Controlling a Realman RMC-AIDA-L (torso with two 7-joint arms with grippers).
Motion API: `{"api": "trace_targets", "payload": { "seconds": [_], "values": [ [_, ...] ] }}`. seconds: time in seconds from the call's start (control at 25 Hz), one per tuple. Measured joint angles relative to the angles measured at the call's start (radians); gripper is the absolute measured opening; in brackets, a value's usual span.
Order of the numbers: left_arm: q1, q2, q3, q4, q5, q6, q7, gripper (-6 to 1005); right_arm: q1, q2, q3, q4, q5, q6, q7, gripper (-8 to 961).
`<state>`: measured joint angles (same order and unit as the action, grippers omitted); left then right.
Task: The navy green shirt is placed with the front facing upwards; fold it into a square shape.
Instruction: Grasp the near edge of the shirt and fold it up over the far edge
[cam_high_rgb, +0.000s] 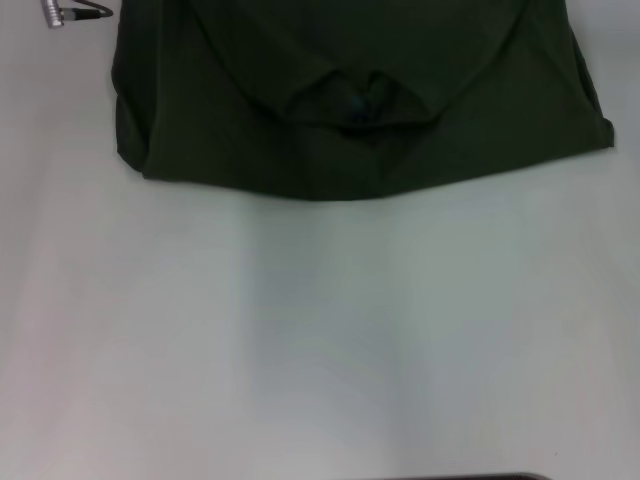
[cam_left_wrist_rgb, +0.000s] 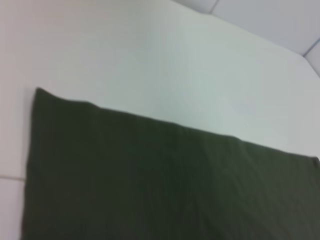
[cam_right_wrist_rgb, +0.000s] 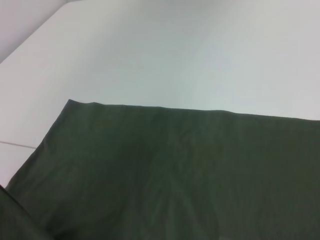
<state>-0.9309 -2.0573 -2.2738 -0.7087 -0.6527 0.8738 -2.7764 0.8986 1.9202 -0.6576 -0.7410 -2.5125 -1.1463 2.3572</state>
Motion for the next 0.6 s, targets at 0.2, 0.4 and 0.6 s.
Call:
{"api": "trace_targets", "payload": {
  "seconds": [0.2,0.4,0.6],
  "values": [
    [0.003,-0.004,0.002,-0.001,0.008,-0.04,-0.008,35,0.0,0.007,-0.001,-0.001,0.0,0.036,-0.005,25],
    [0.006,-0.008,0.002,-0.007,0.009,-0.046,-0.009,35,0.008,0.016,-0.02,-0.001,0.0,0.087,-0.002,24],
    [0.008,-0.014,0.002,-0.011,0.009,-0.066,-0.004,35,0.008,0.032,-0.066,-0.002,-0.004,0.148,0.001,24]
  ]
}}
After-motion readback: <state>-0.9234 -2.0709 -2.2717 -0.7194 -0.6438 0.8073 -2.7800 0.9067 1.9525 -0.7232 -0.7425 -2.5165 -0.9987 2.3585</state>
